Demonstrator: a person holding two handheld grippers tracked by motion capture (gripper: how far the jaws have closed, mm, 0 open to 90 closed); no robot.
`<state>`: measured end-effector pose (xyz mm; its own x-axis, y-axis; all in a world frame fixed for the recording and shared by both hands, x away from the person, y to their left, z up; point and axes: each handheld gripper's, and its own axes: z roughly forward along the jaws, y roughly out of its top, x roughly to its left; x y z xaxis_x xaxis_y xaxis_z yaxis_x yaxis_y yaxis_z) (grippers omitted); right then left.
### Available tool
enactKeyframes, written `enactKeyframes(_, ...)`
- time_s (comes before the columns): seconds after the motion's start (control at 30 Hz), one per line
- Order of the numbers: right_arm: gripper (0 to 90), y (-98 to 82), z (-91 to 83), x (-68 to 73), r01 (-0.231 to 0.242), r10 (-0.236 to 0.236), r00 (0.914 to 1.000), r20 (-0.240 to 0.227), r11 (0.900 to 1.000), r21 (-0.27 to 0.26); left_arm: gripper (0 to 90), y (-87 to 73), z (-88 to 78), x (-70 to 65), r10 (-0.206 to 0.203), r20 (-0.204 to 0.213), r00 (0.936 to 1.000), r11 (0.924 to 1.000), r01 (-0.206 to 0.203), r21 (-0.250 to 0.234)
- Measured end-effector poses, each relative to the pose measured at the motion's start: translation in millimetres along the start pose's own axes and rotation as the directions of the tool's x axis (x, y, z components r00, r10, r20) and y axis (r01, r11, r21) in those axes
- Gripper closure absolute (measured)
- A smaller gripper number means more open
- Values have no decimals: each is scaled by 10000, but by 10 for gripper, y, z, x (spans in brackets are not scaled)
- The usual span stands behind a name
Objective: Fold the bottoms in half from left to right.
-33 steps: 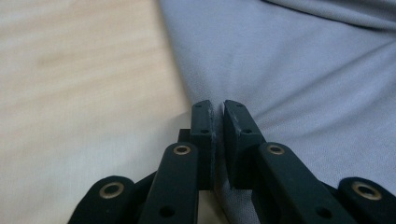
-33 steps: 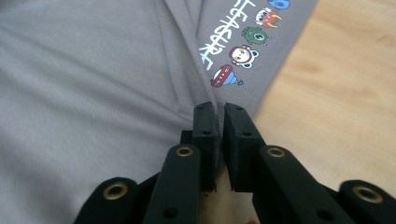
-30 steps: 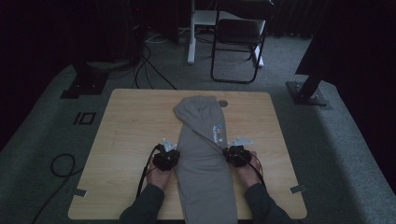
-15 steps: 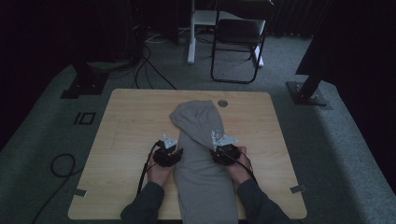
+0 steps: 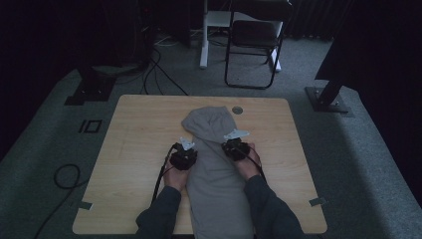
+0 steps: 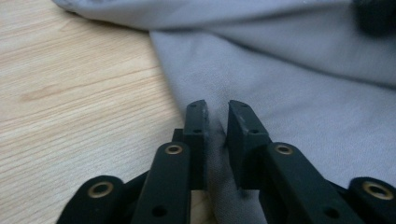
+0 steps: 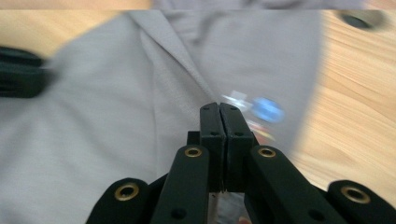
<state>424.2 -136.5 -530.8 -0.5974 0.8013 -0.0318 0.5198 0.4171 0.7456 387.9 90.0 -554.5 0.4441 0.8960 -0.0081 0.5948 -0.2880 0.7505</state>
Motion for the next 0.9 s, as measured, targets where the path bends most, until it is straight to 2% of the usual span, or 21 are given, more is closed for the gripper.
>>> enactKeyframes(0.03, 899, -71, -64, -179, -653, 656, 9975, 267, 9978, -101, 798, 0, 1, -3, 12, -21, 10000, 10000, -12, -10)
enactKeyframes(0.07, 900, -109, -87, -253, -866, 869, 9956, 358, 9962, -89, 799, -1, 1, -6, 52, -51, 10000, 10000, -52, -6)
enactKeyframes(0.13, 900, -186, -117, -373, -1149, 1152, 9916, 593, 9933, -87, 802, -5, 1, -17, 96, -105, 9999, 9999, -96, -38)
enactKeyframes(0.27, 900, -298, -126, -486, -1557, 1558, 9862, 565, 9878, -59, 804, -8, -2, -34, 204, -157, 9997, 9998, -204, -35)
enactKeyframes(0.4, 900, -352, -72, -434, -1254, 1239, 9902, 640, 9919, 209, 810, -36, -33, -51, 286, -148, 9995, 9996, -287, -27)
enactKeyframes(0.43, 900, -375, -77, -403, -1225, 1218, 9903, 662, 9924, 71, 811, -47, -44, -52, 274, -133, 9995, 9996, -274, -32)
enactKeyframes(0.57, 897, -403, -116, -353, -1160, 1150, 9912, 659, 9932, 121, 810, -103, -107, -63, 280, -50, 9996, 9996, -280, -35)
enactKeyframes(0.63, 885, -464, -194, -273, -923, 911, 9942, 577, 9955, 192, 808, -208, -224, -83, 238, 123, 9996, 9997, -237, -36)
enactKeyframes(0.77, 865, -537, -279, -201, -961, 954, 9948, 351, 9951, 212, 806, -307, -334, -118, 246, 201, 9995, 9997, -246, -22)
enactKeyframes(0.83, 845, -589, -350, -142, -977, 972, 9951, 193, 9947, 312, 800, -386, -427, -143, 165, 371, 9992, 9999, -166, 14)
enactKeyframes(0.9, 800, -607, -382, -110, -890, 883, 9959, 192, 9953, 380, 747, -406, -459, -132, 38, 537, 9985, 10000, -36, -44)
